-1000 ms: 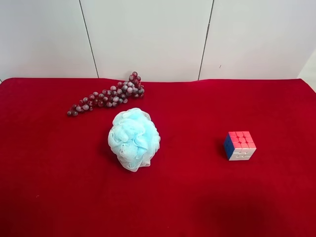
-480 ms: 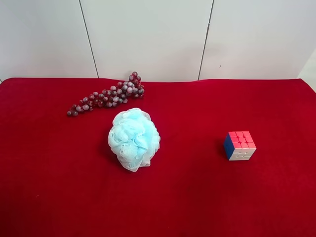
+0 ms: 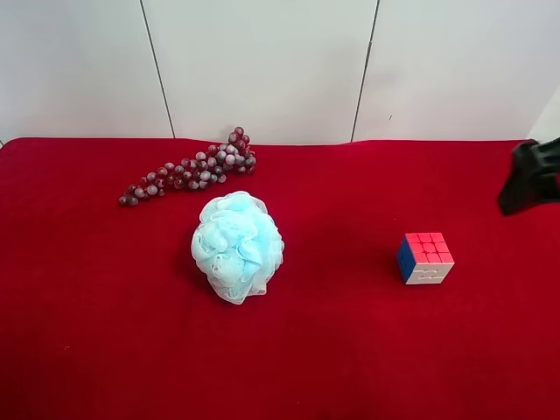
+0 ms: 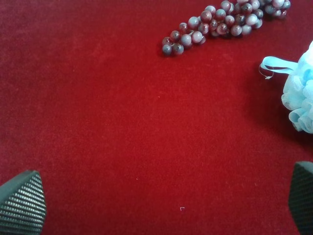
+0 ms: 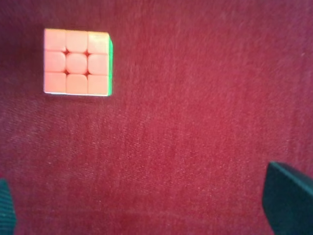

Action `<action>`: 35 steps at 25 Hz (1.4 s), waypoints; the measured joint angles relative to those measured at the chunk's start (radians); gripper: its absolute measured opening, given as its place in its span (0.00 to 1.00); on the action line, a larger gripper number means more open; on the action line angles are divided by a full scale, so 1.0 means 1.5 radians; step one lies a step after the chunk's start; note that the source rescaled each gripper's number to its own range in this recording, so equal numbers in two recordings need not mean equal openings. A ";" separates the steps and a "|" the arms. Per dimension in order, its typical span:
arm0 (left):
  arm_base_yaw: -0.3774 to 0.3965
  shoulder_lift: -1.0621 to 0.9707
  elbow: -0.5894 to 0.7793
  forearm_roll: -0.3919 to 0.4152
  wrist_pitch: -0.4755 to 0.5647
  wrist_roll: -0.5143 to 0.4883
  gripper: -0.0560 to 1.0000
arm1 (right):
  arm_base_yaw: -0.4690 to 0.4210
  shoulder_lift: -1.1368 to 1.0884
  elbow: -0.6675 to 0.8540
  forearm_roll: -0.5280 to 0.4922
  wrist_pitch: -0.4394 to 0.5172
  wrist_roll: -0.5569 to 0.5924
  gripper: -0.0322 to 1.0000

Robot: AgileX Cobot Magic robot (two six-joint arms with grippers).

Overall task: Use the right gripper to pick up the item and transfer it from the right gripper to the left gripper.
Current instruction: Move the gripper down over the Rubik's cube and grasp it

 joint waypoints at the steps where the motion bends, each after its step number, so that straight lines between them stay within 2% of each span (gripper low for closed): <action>1: 0.000 0.000 0.000 0.000 0.000 0.000 1.00 | 0.000 0.021 -0.002 0.000 -0.001 -0.003 1.00; 5: 0.000 0.000 0.000 0.000 0.000 0.000 1.00 | 0.000 0.101 -0.004 0.008 -0.014 -0.005 1.00; 16: 0.000 0.000 0.000 0.000 0.000 0.000 1.00 | 0.000 0.245 -0.004 0.091 -0.146 -0.005 1.00; 24: 0.000 0.000 0.000 0.000 0.000 0.000 1.00 | 0.000 0.343 -0.006 0.114 -0.215 -0.005 1.00; 35: 0.000 0.000 0.000 0.000 0.000 0.000 1.00 | 0.033 0.427 -0.044 0.104 -0.228 0.005 1.00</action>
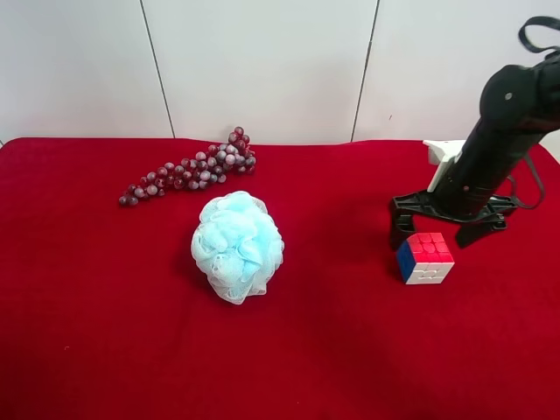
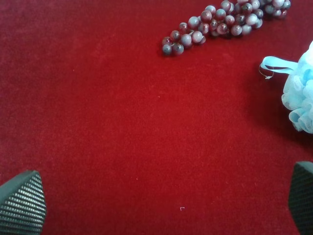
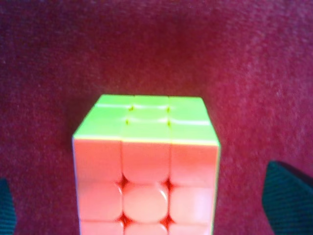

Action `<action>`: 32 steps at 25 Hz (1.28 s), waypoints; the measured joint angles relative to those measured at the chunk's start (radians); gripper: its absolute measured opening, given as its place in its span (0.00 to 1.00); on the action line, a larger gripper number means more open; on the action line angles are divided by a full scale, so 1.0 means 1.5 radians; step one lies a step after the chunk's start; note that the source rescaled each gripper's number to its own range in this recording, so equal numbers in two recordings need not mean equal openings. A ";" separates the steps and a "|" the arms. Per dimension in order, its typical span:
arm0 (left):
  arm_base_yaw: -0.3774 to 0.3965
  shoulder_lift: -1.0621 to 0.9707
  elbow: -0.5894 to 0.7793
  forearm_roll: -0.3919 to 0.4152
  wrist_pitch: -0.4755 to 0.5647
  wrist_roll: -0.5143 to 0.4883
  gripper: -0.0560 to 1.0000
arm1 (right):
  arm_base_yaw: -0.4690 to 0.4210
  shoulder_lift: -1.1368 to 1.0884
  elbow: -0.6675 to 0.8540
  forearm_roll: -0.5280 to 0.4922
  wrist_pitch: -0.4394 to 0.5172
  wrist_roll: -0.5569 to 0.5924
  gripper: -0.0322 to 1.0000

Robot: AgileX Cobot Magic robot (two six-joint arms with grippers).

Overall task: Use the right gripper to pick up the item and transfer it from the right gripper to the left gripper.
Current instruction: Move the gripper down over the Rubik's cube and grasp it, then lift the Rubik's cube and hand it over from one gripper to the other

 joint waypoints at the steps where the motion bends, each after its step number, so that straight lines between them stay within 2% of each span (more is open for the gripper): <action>1: 0.000 0.000 0.000 0.000 0.000 0.000 1.00 | 0.003 0.007 -0.002 0.000 0.000 0.000 1.00; 10: 0.000 0.000 0.000 0.000 0.000 0.000 1.00 | 0.014 0.042 -0.003 -0.004 0.000 0.000 0.99; 12: 0.000 0.000 0.000 0.000 0.000 0.000 1.00 | 0.014 0.042 -0.003 -0.006 0.000 0.000 0.85; 17: 0.000 0.000 0.000 0.000 0.000 0.000 1.00 | 0.014 0.042 -0.003 -0.007 0.001 0.000 0.28; 20: 0.000 0.000 0.000 0.000 0.000 0.000 1.00 | 0.014 0.042 -0.003 -0.007 0.001 0.000 0.05; 29: 0.000 0.000 0.000 0.000 0.000 0.000 1.00 | 0.014 0.042 -0.004 -0.007 0.001 0.000 0.03; 32: 0.000 0.000 0.000 0.000 0.000 0.000 1.00 | 0.014 0.042 -0.017 -0.007 0.020 0.000 0.03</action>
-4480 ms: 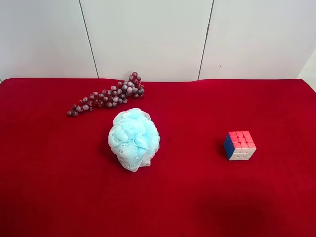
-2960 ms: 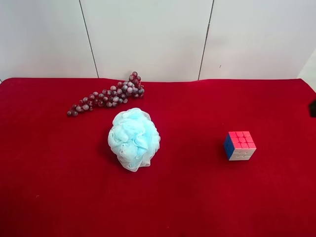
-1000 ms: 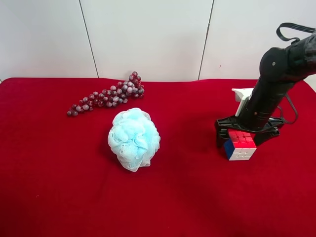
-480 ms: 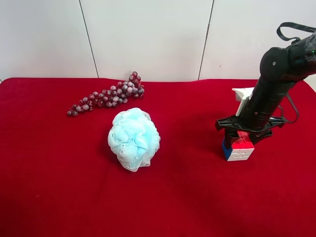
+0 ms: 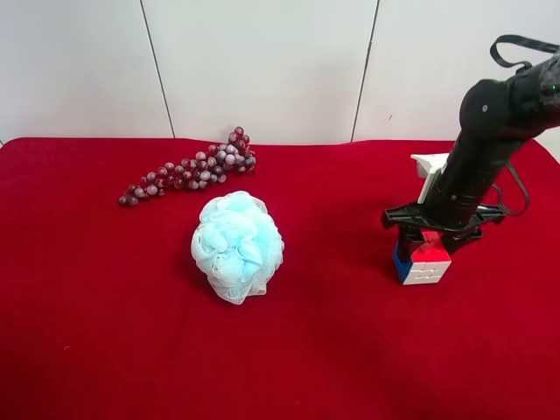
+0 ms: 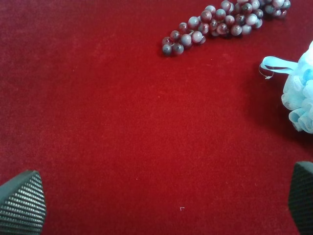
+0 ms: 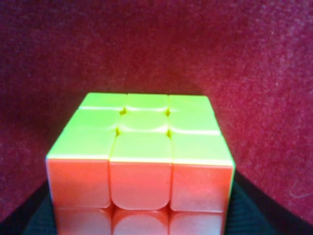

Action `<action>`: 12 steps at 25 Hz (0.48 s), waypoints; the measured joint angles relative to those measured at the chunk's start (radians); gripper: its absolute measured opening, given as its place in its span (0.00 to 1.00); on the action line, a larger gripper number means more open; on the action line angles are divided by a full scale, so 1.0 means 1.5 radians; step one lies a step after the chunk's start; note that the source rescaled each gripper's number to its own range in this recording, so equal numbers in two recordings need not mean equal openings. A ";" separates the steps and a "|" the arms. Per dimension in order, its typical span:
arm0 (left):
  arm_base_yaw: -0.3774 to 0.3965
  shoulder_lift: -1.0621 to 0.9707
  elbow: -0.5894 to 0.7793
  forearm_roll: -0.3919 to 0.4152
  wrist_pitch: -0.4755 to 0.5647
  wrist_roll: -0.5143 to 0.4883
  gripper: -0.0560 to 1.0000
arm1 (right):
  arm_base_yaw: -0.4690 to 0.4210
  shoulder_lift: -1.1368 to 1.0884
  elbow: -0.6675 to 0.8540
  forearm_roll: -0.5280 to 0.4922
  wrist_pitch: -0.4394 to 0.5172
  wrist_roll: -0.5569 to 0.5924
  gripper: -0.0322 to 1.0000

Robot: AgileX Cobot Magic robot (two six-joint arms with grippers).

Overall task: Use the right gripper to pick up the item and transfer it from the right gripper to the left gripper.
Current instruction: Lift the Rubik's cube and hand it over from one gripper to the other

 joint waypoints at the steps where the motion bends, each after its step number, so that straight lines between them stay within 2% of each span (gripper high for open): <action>1: 0.000 0.000 0.000 0.000 0.000 0.000 1.00 | 0.000 0.000 -0.007 0.000 0.010 0.000 0.03; 12: 0.000 0.000 0.000 0.000 0.000 0.000 1.00 | 0.000 -0.003 -0.116 0.000 0.157 0.000 0.03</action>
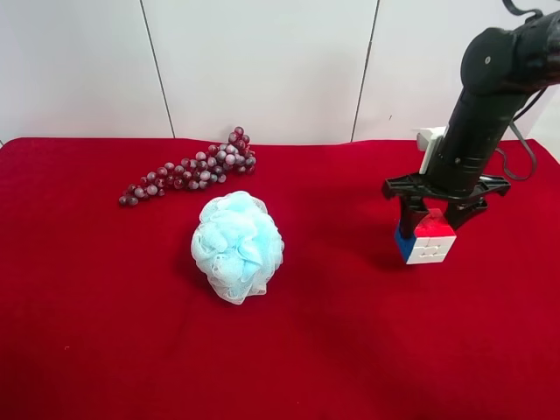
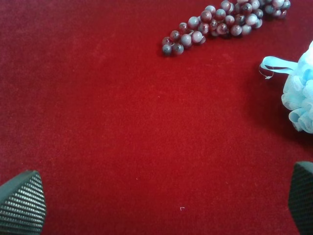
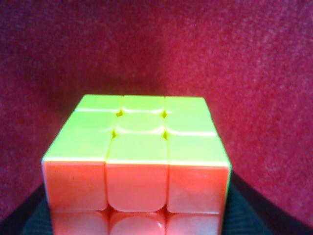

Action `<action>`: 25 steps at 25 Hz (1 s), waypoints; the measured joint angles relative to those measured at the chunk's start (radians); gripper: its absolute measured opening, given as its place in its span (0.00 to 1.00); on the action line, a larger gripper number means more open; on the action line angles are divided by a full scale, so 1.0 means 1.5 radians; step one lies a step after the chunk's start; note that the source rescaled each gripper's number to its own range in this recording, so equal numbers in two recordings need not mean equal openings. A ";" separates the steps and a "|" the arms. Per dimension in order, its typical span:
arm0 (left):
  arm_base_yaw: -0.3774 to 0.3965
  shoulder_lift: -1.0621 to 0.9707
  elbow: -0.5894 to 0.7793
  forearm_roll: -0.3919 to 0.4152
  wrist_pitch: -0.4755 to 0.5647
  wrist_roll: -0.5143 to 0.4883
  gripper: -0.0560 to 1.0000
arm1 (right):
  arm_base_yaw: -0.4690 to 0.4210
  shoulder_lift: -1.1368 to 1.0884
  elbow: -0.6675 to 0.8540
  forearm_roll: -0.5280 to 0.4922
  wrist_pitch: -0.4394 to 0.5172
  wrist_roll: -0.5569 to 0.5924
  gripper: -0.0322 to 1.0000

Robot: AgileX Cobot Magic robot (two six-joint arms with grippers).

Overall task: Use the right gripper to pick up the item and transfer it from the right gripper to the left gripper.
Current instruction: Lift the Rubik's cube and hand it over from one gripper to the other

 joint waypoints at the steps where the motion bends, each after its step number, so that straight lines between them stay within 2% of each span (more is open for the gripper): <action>1: 0.000 0.000 0.000 0.000 0.000 0.000 1.00 | 0.000 -0.003 -0.003 0.000 0.006 0.000 0.03; 15: 0.000 0.000 0.000 0.000 0.000 0.000 1.00 | 0.003 -0.134 -0.010 -0.002 0.029 -0.015 0.03; 25: 0.000 0.000 0.000 0.000 0.000 0.000 1.00 | 0.108 -0.187 -0.010 0.003 0.033 -0.072 0.03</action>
